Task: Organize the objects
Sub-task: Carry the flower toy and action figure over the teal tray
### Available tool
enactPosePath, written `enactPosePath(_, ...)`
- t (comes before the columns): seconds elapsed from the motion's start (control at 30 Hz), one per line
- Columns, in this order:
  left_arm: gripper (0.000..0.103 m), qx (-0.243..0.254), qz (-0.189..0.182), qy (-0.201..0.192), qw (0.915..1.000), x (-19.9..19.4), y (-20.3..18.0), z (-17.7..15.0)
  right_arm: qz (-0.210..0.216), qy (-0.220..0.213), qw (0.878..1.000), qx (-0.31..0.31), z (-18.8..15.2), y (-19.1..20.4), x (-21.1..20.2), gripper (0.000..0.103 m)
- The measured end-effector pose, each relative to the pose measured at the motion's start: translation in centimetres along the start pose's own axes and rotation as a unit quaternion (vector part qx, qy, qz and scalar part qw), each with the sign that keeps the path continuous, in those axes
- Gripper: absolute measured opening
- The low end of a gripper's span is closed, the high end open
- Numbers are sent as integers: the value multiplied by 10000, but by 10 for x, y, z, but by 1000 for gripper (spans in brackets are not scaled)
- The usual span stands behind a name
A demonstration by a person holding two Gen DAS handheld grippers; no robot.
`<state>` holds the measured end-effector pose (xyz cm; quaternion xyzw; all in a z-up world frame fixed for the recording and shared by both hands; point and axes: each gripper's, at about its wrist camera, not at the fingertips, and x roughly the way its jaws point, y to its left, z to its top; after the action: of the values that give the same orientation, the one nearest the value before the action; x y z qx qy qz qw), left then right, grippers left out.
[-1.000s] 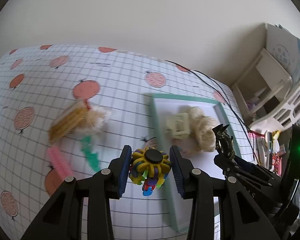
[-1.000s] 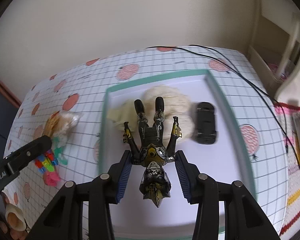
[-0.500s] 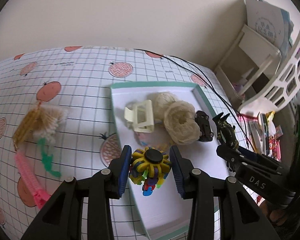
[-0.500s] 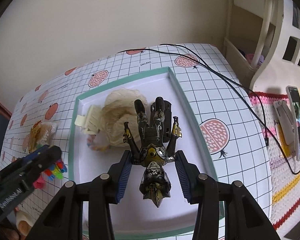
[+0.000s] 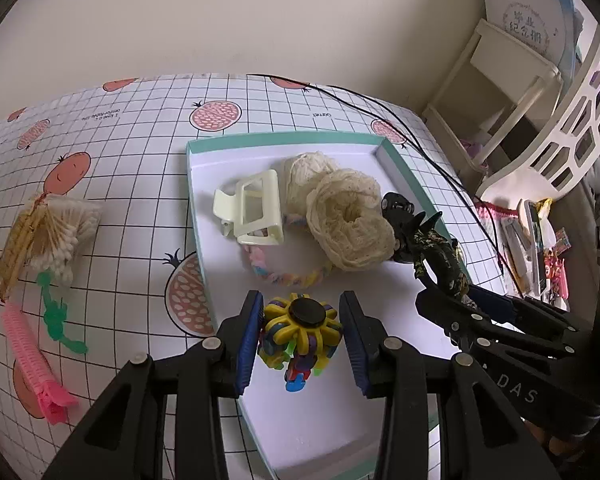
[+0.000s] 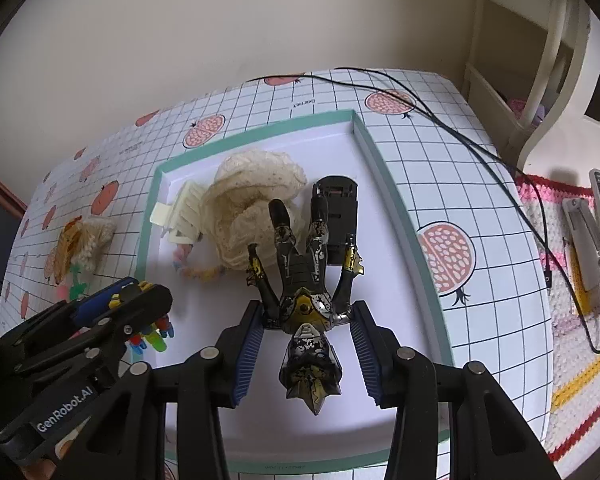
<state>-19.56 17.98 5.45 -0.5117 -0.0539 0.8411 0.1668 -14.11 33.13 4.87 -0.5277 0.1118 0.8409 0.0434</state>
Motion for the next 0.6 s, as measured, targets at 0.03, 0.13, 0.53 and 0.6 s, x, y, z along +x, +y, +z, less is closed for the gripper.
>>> enactPosePath(0.03,41,-4,0,9,10000,1,0,0,0,19,10000,-7,0,0,1,47)
enactPosePath(0.13,41,-19,-3,41,10000,5,1,-1,-23,82,9999,-58,-2,2,6,47)
enactPosePath(0.53,41,-35,-45,146,9999,17,-3,-6,-109,209,9997,-107,-3,2,17,47)
enactPosePath(0.6,41,-42,-58,167,9998,19,-3,-7,-113,224,9996,-113,-3,2,18,47)
